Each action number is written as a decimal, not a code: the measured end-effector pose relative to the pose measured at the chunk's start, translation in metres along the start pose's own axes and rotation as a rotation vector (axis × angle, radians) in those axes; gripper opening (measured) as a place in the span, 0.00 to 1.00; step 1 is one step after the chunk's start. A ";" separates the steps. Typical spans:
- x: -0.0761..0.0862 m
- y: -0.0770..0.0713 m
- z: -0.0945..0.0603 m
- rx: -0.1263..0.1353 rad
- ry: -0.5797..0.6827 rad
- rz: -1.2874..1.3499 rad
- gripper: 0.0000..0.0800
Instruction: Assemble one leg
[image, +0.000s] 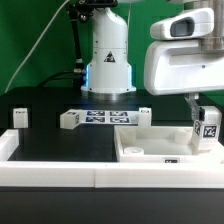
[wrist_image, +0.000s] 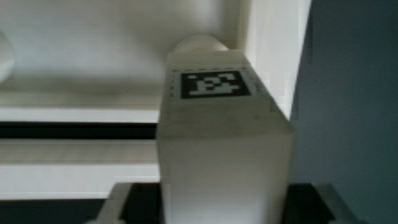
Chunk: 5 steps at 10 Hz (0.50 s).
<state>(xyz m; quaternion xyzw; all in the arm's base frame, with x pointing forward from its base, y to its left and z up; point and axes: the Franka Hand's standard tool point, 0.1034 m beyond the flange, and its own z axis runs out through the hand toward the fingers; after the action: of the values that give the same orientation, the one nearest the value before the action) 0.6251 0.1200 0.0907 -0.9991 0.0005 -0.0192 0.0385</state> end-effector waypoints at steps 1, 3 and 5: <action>0.001 0.002 0.001 -0.007 0.003 0.083 0.36; 0.001 0.006 0.001 -0.029 0.011 0.348 0.36; 0.001 0.010 0.000 -0.040 0.020 0.570 0.36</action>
Offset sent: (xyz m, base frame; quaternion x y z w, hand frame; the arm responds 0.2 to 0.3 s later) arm -0.0005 0.0000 -0.0050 -0.0164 0.0075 0.1694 0.9854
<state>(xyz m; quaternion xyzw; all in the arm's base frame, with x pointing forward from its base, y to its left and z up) 0.6260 0.1102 0.0897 -0.9589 0.2824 -0.0174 0.0226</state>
